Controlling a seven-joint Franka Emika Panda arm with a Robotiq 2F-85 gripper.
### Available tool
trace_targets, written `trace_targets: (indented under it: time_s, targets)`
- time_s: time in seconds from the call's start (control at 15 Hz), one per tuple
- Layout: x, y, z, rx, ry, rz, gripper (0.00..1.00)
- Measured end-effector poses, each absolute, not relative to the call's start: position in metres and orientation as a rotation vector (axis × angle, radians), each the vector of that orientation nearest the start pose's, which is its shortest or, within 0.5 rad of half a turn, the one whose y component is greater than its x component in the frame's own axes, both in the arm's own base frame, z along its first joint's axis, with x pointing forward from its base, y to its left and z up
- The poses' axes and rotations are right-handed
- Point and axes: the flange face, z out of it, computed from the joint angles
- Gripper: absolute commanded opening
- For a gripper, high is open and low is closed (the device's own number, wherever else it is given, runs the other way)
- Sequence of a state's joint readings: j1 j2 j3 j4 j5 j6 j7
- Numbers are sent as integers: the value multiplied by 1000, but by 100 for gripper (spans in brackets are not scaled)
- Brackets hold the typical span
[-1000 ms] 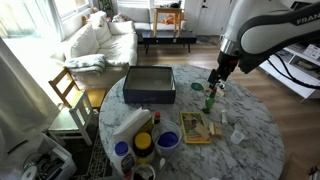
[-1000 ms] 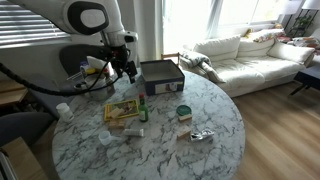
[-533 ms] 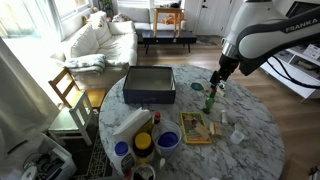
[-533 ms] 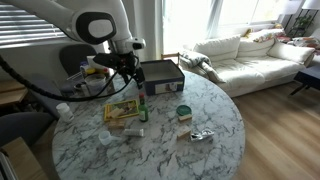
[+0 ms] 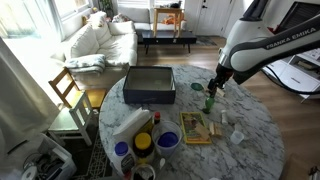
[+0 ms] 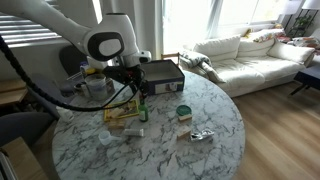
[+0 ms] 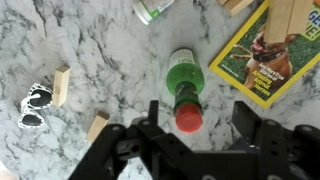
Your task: Move the plastic cup to the left side of the table then put the green bottle in it
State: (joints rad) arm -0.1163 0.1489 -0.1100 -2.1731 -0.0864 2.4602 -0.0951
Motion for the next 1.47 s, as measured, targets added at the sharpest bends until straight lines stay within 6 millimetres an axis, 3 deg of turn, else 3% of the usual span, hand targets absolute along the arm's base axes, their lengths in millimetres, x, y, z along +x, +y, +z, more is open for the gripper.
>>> trace_targets:
  time_s: [0.33, 0.4, 1.0, 1.47]
  targets:
    - [554, -126, 318, -3187, 109, -157, 8]
    - [555, -126, 316, -3185, 112, -152, 6]
    - [564, -124, 321, -3187, 100, -167, 8]
    - [579, -75, 366, -3188, -98, -115, 8]
